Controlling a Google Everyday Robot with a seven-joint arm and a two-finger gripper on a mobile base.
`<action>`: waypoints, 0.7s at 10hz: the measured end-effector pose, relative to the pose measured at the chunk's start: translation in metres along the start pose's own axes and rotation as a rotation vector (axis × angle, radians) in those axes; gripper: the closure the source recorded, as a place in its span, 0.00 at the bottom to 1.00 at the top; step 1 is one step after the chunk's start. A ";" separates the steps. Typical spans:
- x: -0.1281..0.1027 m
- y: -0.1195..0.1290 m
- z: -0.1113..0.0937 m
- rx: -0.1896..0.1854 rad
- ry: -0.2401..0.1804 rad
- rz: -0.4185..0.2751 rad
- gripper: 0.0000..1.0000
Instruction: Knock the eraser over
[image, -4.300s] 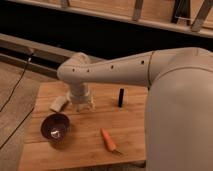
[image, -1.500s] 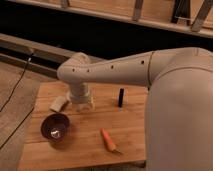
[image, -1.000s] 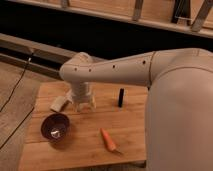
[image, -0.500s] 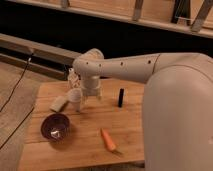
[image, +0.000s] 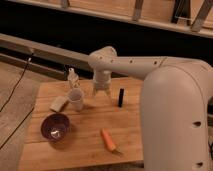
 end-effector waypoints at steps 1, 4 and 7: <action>-0.013 -0.010 0.003 -0.023 -0.003 0.008 0.35; -0.042 -0.030 0.009 -0.040 -0.015 0.023 0.35; -0.059 -0.051 0.017 -0.013 -0.005 0.040 0.35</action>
